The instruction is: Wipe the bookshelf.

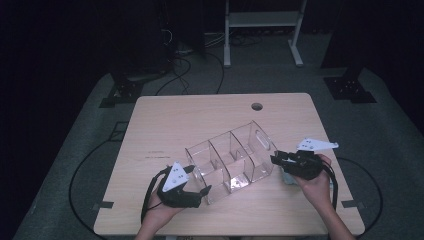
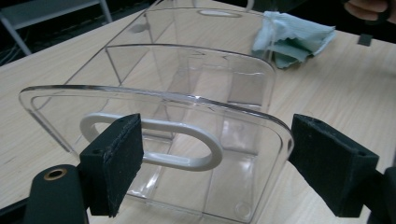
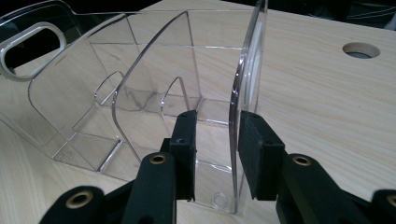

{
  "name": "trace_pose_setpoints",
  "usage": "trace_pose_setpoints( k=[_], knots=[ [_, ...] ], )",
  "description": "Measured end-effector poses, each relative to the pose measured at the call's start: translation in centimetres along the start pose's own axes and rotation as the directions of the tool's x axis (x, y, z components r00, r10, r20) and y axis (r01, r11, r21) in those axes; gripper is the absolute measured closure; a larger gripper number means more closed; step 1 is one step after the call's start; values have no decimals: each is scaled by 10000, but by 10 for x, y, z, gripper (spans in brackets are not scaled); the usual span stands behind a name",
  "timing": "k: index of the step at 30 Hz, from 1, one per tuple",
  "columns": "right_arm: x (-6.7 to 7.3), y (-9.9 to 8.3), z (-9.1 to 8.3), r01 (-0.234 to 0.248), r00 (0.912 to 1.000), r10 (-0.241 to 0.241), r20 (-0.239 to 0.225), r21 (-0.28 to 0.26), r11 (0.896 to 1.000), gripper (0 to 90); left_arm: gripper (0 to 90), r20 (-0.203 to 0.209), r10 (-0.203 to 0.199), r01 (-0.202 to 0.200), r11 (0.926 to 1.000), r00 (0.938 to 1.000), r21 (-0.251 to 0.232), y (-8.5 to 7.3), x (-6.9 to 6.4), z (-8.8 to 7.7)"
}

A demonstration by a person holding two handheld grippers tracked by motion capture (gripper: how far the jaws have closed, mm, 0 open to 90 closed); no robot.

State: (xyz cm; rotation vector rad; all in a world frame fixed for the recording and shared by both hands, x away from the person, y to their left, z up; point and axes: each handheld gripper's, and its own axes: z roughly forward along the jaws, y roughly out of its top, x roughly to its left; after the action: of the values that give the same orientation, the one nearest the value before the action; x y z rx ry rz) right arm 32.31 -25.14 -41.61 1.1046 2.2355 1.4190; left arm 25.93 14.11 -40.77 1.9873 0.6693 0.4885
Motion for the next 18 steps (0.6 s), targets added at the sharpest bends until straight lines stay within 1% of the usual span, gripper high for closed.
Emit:
trace_pose_setpoints(
  k=[1, 3, 5, 9, 16, 18],
  knots=[
    [0, 0, 0, 15, 10000, -15, -35, -3, 10000, 671, 190, -55, 32, -32, 10000, 10000, 2, 0, 1, 0],
    [1, 0, 0, 25, 10000, -25, -48, 16, 10000, 669, 204, -25, -10, 10, 10000, 10000, -14, 0, 3, 0],
    [0, 0, 0, -37, 9999, 36, -153, -23, 10000, 654, 234, -2, 42, -42, 10000, 10000, -17, 0, 4, -1],
    [1, 0, -1, -45, 9998, 44, -185, -29, 10000, 619, 296, 4, 39, -39, 10000, 10000, -41, 1, 8, 0],
    [2, 0, -4, 18, 9998, -17, -191, 36, 10000, 604, 398, 31, 13, -13, 10000, 10000, -77, 2, 19, 3],
    [3, -1, -5, 40, 9998, -40, -194, 24, 10000, 602, 438, 14, 100, -100, 9999, 9999, -30, 4, 23, 4]
  ],
)
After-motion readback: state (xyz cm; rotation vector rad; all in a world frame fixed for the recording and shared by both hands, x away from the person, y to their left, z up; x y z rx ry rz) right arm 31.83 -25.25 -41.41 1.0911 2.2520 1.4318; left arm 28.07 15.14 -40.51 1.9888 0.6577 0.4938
